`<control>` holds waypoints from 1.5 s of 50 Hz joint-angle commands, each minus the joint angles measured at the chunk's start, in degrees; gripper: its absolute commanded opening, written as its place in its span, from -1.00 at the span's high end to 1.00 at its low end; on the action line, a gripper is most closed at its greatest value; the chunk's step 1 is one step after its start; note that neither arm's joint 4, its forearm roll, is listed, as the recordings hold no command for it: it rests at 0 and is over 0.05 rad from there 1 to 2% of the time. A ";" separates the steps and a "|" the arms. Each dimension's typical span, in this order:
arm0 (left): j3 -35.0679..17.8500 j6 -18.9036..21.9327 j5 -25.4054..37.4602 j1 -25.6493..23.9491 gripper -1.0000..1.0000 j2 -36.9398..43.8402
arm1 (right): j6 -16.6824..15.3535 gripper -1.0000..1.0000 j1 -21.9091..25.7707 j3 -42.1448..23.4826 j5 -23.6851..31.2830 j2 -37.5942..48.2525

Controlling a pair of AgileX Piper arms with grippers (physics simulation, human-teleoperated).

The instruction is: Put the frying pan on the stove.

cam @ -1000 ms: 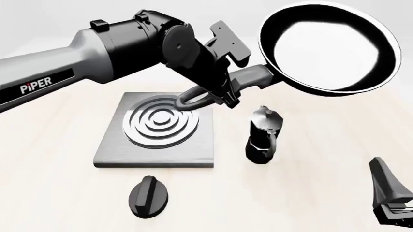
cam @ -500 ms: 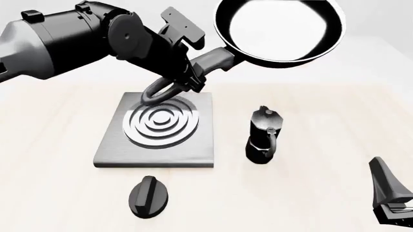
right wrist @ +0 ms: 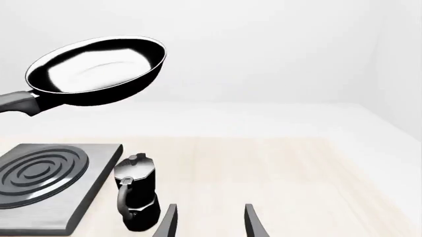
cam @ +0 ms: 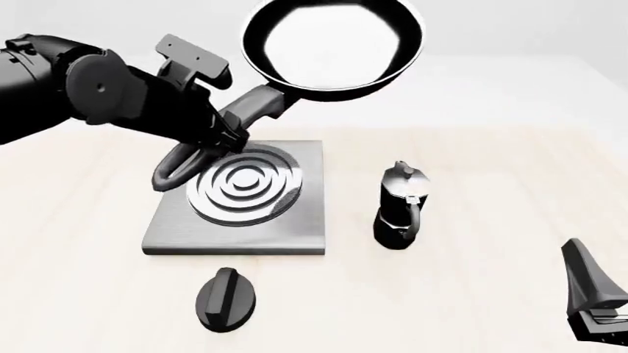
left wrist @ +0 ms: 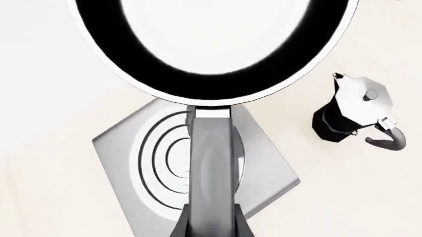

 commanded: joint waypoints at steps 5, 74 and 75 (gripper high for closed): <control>7.91 -3.31 -2.95 3.47 1.00 -6.50 | -0.02 -1.00 -0.01 -0.04 -0.01 0.02; 34.68 -2.90 -10.52 12.84 1.00 -20.87 | -0.02 -1.00 -0.10 -0.04 0.15 -0.14; 34.91 -2.07 -10.80 13.40 1.00 -20.41 | -0.02 -1.00 -0.11 -0.04 0.17 -0.14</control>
